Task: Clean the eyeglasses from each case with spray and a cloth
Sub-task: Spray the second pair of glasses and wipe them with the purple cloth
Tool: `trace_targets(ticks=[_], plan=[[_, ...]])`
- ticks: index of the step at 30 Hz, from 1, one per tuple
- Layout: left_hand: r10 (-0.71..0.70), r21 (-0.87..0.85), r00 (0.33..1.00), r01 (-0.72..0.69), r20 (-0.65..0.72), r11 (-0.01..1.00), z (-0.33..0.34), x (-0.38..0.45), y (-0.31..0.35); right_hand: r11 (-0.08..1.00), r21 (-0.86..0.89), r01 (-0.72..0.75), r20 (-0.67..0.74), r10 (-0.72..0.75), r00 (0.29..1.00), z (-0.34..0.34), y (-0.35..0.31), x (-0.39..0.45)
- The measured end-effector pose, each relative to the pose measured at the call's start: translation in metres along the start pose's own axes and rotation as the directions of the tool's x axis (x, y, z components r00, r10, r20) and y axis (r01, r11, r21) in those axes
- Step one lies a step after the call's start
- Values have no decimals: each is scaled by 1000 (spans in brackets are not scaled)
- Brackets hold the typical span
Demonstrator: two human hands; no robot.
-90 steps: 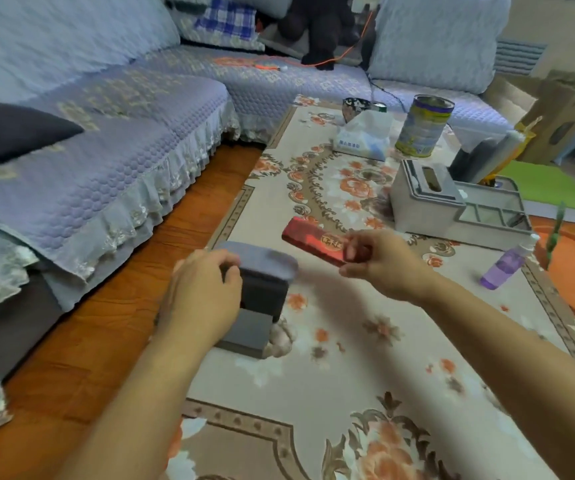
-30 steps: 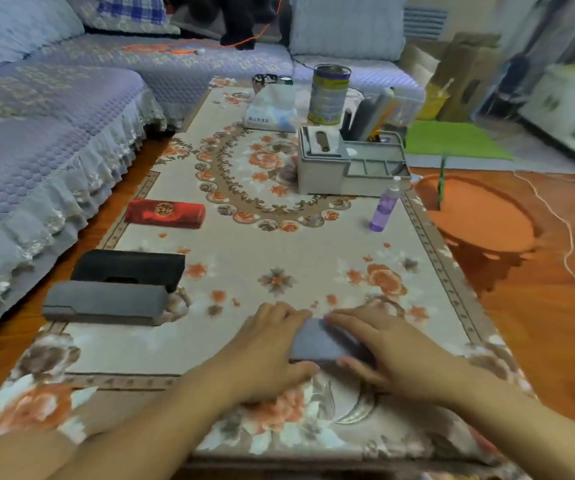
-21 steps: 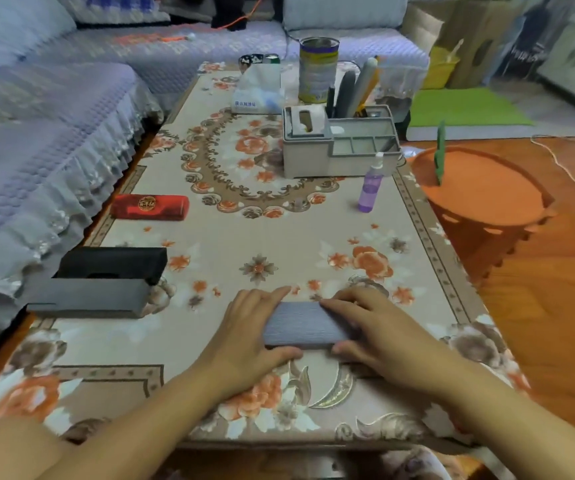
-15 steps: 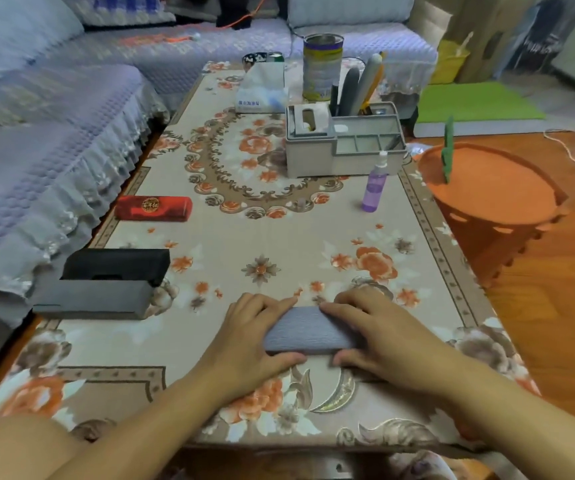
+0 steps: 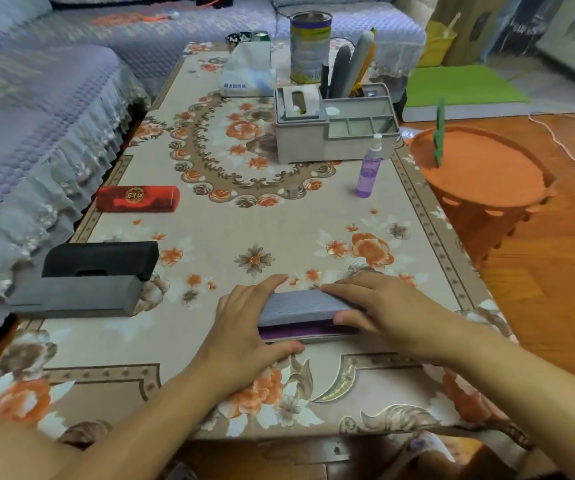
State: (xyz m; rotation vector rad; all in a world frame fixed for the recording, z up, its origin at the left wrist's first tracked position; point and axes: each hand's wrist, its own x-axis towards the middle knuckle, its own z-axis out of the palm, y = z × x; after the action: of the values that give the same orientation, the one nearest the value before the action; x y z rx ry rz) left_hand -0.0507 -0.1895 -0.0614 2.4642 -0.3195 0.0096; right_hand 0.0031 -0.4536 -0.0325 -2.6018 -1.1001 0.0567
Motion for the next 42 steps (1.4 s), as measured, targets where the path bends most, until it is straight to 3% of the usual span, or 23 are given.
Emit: trace_targets(ticks=[6,12,17,19,21,22,24,25,27,30,33,36,42], plan=[[-34,-88,999,34,2,996,-2,-2,1,997,33,-63,1,63,998,-2,-5,4],[-94,-175,995,88,-24,981,-4,0,5,924,271,-269,-70,298,952,2,-1,15],[-121,-190,991,107,-64,976,-2,3,5,874,309,-374,-87,418,904,-4,-6,33],[-142,-182,988,128,-66,975,-4,6,3,844,349,-408,-227,498,837,-14,-6,35],[-156,-158,986,146,-54,977,-7,8,0,871,322,-372,-402,482,779,-29,-9,31],[-161,-153,986,152,-46,976,-8,8,-1,895,266,-359,-399,441,804,-36,-12,29],[-165,-158,986,157,-35,975,-9,8,-1,909,149,-389,-202,413,888,-39,-18,25],[-164,-161,986,156,-36,974,-8,7,0,892,107,-440,-99,450,888,-35,-20,24],[-154,-145,987,146,-52,979,-6,6,0,829,77,-554,1,556,831,-27,-19,22],[-133,-69,989,128,-72,989,-5,6,1,735,224,-640,89,639,764,-21,-17,24],[-139,-46,988,136,-64,990,-7,8,3,675,319,-665,89,678,730,-16,-17,28],[-146,-25,988,145,-45,989,-9,10,5,683,302,-665,65,681,729,-8,-24,30],[-102,-6,990,103,94,995,-27,13,-7,668,322,-671,-28,715,699,5,-23,30]])
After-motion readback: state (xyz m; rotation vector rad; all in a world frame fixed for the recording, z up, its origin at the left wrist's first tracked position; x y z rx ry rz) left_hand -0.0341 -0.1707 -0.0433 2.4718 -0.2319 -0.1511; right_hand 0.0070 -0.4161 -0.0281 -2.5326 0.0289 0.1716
